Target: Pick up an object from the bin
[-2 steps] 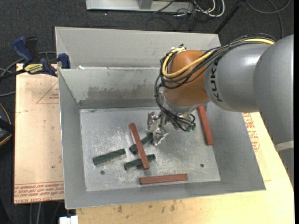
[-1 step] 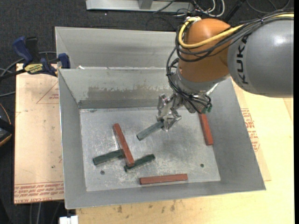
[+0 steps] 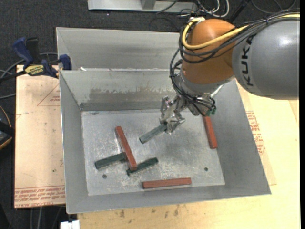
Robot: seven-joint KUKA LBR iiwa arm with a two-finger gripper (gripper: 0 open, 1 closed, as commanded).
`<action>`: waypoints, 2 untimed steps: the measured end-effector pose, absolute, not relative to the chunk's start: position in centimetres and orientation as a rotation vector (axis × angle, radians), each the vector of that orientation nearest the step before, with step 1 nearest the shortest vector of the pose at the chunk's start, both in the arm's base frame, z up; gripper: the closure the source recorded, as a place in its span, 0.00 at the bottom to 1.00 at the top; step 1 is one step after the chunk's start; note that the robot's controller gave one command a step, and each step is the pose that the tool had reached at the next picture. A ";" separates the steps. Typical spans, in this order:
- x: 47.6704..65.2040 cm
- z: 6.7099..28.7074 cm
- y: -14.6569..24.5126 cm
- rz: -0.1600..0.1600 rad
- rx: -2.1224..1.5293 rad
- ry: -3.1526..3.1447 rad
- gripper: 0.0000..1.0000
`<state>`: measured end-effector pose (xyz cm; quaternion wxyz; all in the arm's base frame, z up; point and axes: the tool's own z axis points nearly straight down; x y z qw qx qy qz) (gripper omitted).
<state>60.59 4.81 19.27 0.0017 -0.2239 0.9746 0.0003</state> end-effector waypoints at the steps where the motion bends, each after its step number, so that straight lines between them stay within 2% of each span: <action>1: 61.3 18.3 4.6 0.001 -0.706 3.057 1.00; 2: 61.3 13.4 3.2 0.000 -0.615 3.071 1.00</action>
Offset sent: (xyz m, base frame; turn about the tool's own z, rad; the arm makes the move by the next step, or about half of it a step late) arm 0.0029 -0.0342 -0.1227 0.1351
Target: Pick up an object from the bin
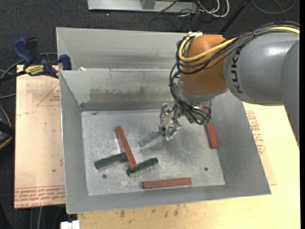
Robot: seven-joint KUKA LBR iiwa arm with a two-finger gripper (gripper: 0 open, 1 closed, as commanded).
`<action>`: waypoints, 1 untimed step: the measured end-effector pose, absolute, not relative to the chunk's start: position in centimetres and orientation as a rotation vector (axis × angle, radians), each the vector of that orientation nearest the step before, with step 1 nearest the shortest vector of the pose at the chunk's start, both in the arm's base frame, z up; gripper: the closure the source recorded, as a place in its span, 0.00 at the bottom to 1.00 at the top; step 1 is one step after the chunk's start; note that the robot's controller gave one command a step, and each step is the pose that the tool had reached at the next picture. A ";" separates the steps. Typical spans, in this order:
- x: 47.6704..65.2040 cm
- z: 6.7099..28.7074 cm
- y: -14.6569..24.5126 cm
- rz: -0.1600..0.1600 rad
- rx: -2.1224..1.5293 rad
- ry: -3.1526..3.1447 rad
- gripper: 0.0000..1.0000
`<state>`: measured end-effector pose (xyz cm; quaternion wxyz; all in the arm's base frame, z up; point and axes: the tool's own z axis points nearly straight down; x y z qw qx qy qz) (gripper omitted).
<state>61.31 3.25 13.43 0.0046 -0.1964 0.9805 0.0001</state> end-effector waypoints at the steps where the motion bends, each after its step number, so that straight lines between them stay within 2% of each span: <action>1: 63.5 7.5 4.1 -0.001 -0.568 3.091 1.00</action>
Offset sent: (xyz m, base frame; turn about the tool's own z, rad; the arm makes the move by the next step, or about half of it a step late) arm 0.0047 -0.0109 0.0084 0.0060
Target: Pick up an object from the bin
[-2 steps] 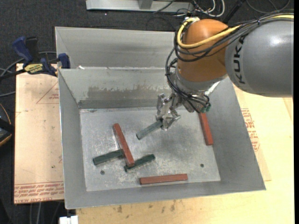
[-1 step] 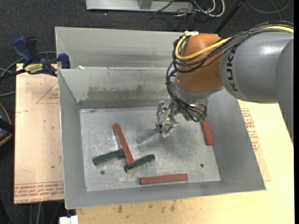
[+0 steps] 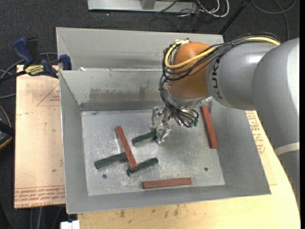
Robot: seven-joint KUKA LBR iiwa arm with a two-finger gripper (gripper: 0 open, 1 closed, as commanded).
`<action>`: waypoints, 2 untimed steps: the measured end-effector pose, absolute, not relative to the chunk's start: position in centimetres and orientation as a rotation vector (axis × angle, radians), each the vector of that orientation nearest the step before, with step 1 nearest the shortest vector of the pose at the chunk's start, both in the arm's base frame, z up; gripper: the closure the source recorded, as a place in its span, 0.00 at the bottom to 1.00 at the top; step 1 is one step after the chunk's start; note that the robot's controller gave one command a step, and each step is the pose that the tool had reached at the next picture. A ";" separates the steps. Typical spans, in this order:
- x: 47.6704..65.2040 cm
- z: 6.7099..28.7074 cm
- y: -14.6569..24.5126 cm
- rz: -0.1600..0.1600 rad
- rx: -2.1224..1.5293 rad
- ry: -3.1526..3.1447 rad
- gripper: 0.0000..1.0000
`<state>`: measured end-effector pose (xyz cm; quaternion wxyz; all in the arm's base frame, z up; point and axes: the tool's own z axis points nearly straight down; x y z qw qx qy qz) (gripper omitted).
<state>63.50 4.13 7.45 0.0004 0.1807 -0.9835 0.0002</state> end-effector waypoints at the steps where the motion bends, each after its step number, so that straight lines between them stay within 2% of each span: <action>1: 62.3 11.8 3.0 -0.003 0.591 -3.084 1.00; 2: 62.4 21.2 5.9 -0.002 0.595 -3.088 1.00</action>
Offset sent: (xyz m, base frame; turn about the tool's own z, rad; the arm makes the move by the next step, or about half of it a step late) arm -0.0114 0.0172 0.1373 -0.0163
